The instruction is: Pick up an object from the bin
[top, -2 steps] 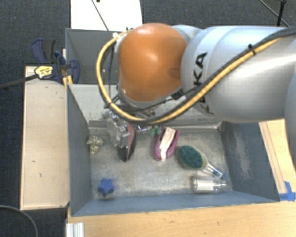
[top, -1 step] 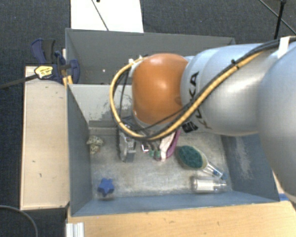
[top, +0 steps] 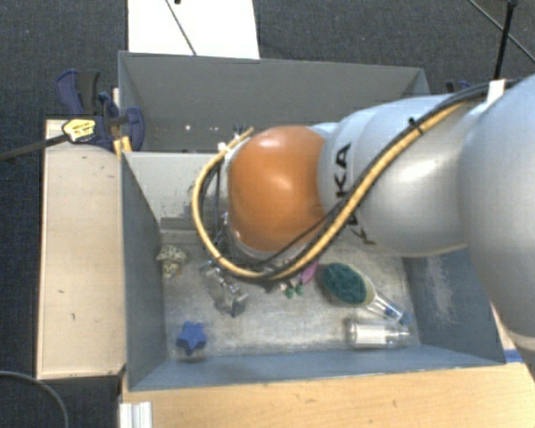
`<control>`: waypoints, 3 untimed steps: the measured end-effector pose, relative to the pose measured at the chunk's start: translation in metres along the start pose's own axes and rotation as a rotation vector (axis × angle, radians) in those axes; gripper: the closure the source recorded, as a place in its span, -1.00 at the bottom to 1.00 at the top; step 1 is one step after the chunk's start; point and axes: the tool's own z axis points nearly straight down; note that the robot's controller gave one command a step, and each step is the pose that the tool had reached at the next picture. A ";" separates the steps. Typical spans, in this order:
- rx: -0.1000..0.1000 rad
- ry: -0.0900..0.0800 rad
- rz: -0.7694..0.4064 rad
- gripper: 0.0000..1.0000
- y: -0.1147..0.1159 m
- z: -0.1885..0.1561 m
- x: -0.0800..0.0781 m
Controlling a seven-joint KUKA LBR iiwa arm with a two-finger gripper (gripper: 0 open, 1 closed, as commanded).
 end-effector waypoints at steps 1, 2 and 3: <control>0.000 -0.002 0.006 -1.00 0.000 -0.001 -0.001; -0.001 0.000 -0.107 -1.00 0.024 0.066 0.018; 0.000 -0.004 -0.099 1.00 0.023 0.064 0.017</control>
Offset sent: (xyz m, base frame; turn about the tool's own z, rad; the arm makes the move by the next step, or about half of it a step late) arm 0.0000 0.0000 0.0000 0.0000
